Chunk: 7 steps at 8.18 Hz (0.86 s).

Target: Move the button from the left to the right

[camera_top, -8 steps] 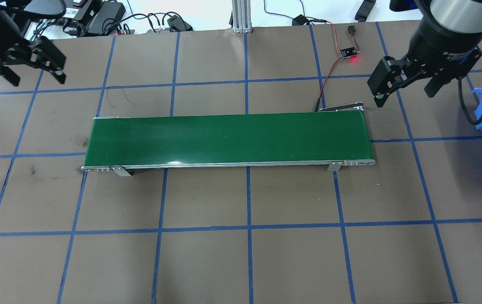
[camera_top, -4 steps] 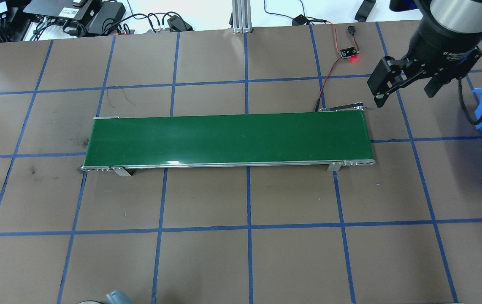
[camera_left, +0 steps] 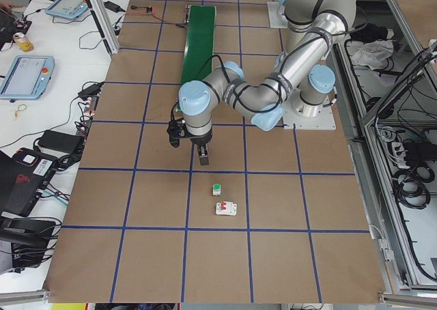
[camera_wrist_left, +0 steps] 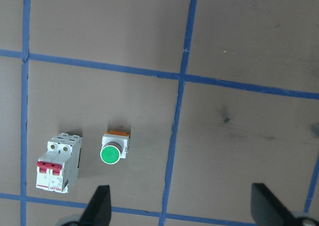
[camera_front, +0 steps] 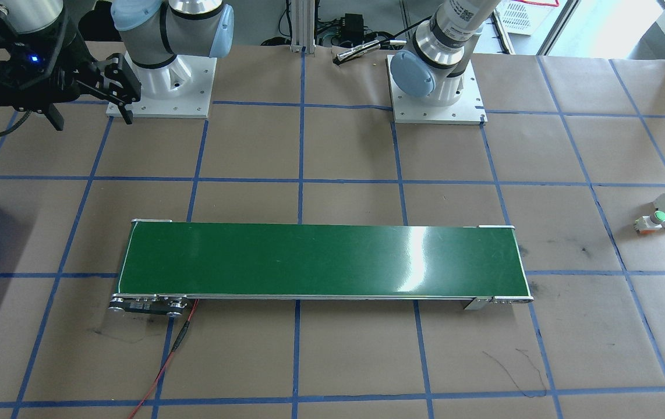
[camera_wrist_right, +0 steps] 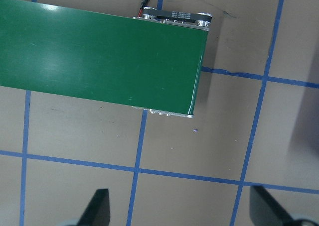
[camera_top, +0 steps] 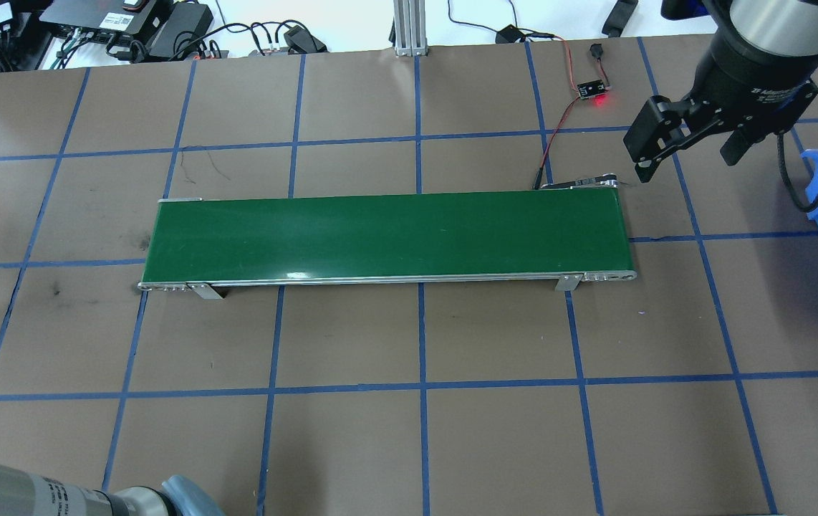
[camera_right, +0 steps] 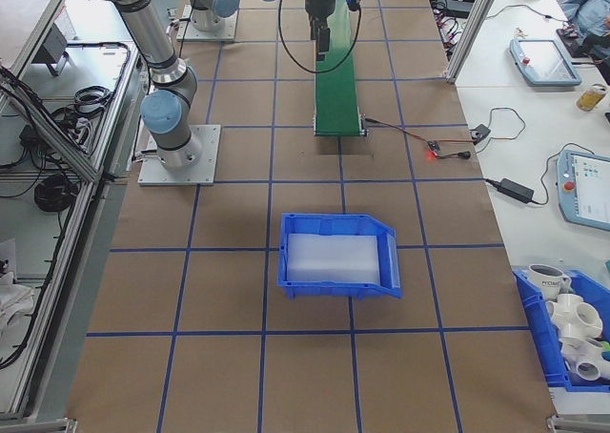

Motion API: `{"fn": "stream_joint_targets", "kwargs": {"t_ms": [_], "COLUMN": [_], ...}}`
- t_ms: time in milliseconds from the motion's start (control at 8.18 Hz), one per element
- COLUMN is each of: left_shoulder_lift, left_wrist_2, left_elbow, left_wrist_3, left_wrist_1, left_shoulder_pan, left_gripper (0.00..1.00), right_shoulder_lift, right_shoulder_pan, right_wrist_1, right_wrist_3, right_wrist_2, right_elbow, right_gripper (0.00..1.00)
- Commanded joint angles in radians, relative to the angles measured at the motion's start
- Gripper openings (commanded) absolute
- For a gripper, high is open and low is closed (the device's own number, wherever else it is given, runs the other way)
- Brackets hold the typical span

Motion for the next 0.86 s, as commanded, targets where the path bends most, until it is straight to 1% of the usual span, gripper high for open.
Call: {"fn": "stream_joint_targets", "kwargs": {"t_ms": [0, 122, 245, 367, 489, 612, 734], "left_shoulder_lift": [-0.118, -0.149, -0.179, -0.193, -0.197, -0.206, -0.221], "left_wrist_2": [0.004, 0.014, 0.055, 0.081, 0.090, 0.118, 0.127], "left_elbow": [-0.027, -0.031, -0.032, -0.034, -0.035, -0.034, -0.035], "left_wrist_3": [0.023, 0.019, 0.020, 0.020, 0.022, 0.022, 0.028], "left_wrist_1": [0.051, 0.051, 0.053, 0.062, 0.071, 0.073, 0.108], "left_shoulder_pan": [0.054, 0.054, 0.054, 0.054, 0.054, 0.054, 0.054], "left_gripper": [1.00, 1.00, 1.00, 1.00, 1.00, 1.00, 1.00], "right_shoulder_lift": [0.000, 0.000, 0.000, -0.001, -0.001, -0.001, -0.001], "right_shoulder_pan": [0.000, 0.000, 0.000, 0.000, 0.000, 0.000, 0.000], "right_wrist_1": [0.000, 0.000, 0.000, 0.000, 0.000, 0.000, 0.000], "right_wrist_3": [0.000, 0.000, 0.000, 0.000, 0.002, 0.000, 0.000], "right_wrist_2": [0.000, 0.000, 0.001, 0.000, 0.000, 0.000, 0.000], "right_elbow": [0.000, 0.000, 0.000, 0.000, 0.000, 0.000, 0.000], "right_gripper": [1.00, 1.00, 1.00, 1.00, 1.00, 1.00, 1.00]}}
